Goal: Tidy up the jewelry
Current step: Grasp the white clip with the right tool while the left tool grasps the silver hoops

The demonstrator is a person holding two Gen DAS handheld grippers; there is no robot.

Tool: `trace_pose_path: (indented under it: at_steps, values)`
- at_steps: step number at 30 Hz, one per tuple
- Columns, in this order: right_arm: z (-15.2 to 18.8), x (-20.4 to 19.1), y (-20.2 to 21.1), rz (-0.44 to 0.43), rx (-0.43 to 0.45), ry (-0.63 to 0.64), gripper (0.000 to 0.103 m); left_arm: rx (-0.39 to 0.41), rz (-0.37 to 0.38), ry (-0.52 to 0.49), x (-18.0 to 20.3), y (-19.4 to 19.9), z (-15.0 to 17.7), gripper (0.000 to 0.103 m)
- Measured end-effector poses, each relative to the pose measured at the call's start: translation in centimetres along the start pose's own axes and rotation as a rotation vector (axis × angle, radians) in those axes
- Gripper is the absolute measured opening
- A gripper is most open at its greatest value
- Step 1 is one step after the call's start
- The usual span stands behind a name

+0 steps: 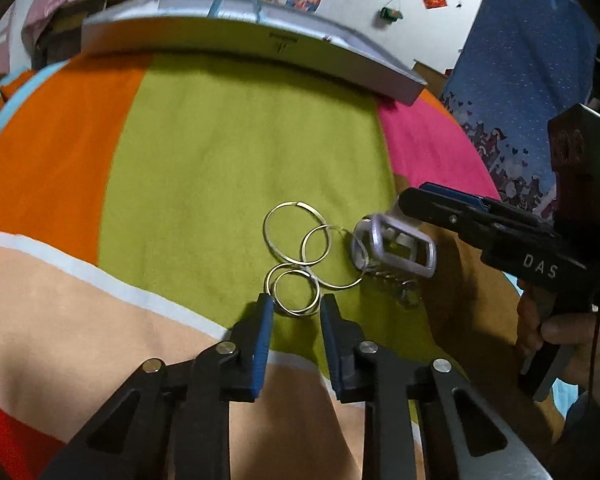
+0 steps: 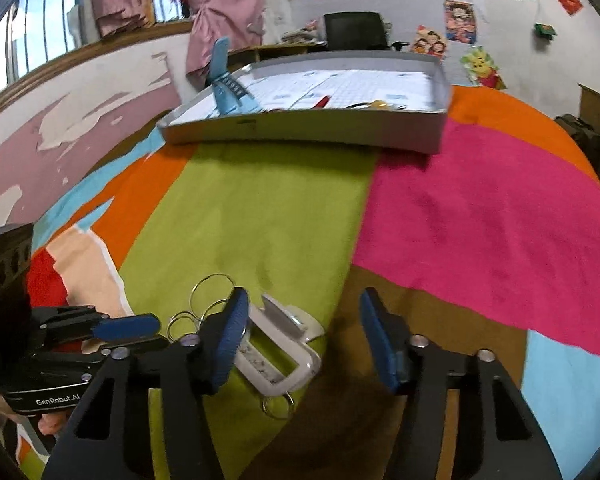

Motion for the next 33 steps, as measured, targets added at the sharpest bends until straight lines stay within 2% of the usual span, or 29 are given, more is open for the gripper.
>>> trace_pose_path:
  at_steps: [4,9,13,21,30,31,33]
  values:
    - [0.4,-0.2,-0.9,-0.016,-0.043,0.01,0.03,-0.015,0.006,0.029,-0.4,-0.6,0.1,0.018]
    - [0.7,-0.8,-1.3,-0.058,-0.081,0.021,0.029,-0.031,0.004,0.052,-1.1,-0.9,-0.2,0.008]
    - [1.2,-0.9,-1.6,-0.066,-0.115,0.027,0.025,-0.03,0.001,0.061,-1.2,-0.9,-0.2,0.005]
    - [1.2,-0.9,-1.4,-0.066,-0.117,0.015,0.022,-0.009,-0.019,0.049,-0.8,-0.5,-0.4,0.003]
    - [0.8,0.1,-0.6,-0.069,-0.069,-0.034,0.019,0.026,-0.033,0.039,-0.4,0.5,-0.7,0.003]
    - [0.7,0.2,-0.4,-0.07,-0.06,-0.036,0.017,0.032,-0.035,0.034,-0.3,0.6,-0.7,0.003]
    - [0.4,0.3,-0.2,-0.071,-0.048,-0.039,0.005,0.047,-0.035,0.028,-0.1,0.8,-0.9,0.003]
Point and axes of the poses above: each gripper's, at about its wrist camera, not at the fingertips, and y roughly against the way its jaws point, x to its right, z to its underside, the point moved 3 cm from there along -y, roughly the way its jaws point, and after that the axes turned 2 degrees about -x, right-handed, at the moved point
